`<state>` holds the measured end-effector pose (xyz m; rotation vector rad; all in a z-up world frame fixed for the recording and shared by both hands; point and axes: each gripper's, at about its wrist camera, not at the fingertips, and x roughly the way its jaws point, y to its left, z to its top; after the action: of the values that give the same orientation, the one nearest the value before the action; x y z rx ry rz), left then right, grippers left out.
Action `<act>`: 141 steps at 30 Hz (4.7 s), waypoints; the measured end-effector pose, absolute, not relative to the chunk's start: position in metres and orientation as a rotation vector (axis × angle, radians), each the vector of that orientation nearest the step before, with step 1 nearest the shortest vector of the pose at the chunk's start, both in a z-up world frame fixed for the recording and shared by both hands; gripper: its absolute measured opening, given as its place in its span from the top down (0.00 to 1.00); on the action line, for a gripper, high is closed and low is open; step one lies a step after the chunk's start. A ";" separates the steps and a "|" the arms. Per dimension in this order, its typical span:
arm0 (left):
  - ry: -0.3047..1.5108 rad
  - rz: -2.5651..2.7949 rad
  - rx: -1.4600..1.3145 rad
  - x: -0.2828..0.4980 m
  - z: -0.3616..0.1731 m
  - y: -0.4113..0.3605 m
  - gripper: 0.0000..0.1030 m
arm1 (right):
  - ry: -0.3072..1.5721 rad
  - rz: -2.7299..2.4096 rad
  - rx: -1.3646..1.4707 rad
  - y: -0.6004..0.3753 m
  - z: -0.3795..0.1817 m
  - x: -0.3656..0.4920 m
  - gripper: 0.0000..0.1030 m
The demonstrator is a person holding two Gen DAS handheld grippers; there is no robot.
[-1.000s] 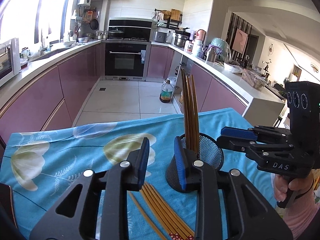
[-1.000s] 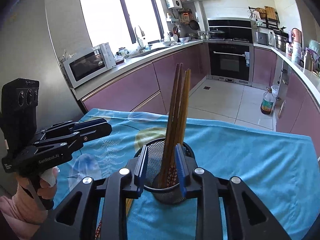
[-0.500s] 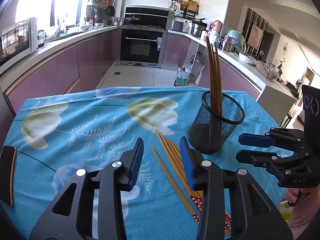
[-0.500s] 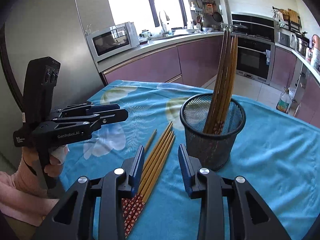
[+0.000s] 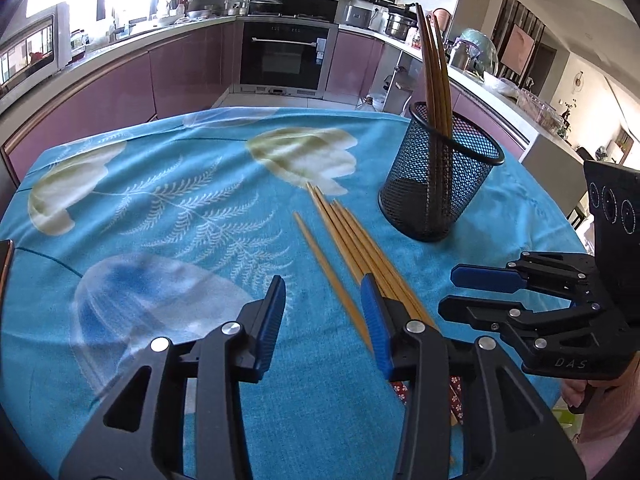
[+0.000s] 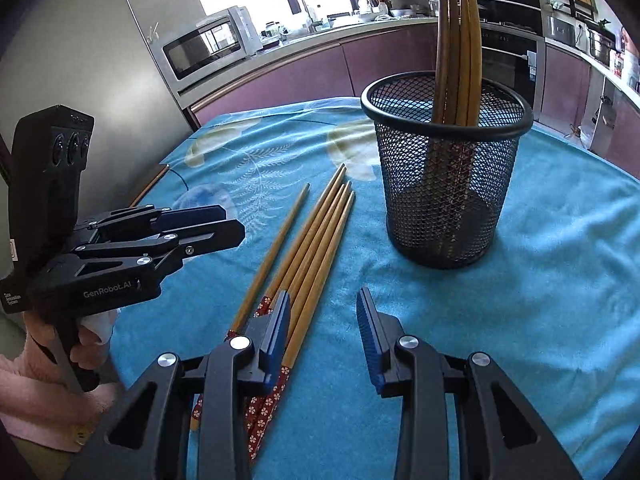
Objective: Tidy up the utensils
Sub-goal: 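Move both open tools over the remaining chopsticks and begin closing on them, then close the right tool on one chopstick while the left tool grasps another, then lift both held chopsticks upright and lower them into the black mesh cup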
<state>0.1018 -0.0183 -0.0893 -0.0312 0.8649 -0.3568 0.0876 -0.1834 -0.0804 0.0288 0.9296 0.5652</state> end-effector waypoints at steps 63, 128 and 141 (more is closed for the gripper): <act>0.946 -0.348 0.052 0.111 -0.116 -0.032 0.84 | 0.938 0.420 -0.108 -0.157 -0.097 0.101 0.86; 0.866 -0.510 -0.085 0.093 -0.065 -0.027 0.93 | 0.772 0.537 0.043 -0.195 -0.039 0.072 0.95; 0.719 -0.631 -0.152 0.072 -0.004 -0.016 0.93 | 0.656 0.537 0.135 -0.226 -0.004 0.066 0.94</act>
<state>0.0720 -0.0156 -0.0042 -0.1515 0.7186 -0.6314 0.0665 -0.2257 -0.0044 0.1345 0.6564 0.5369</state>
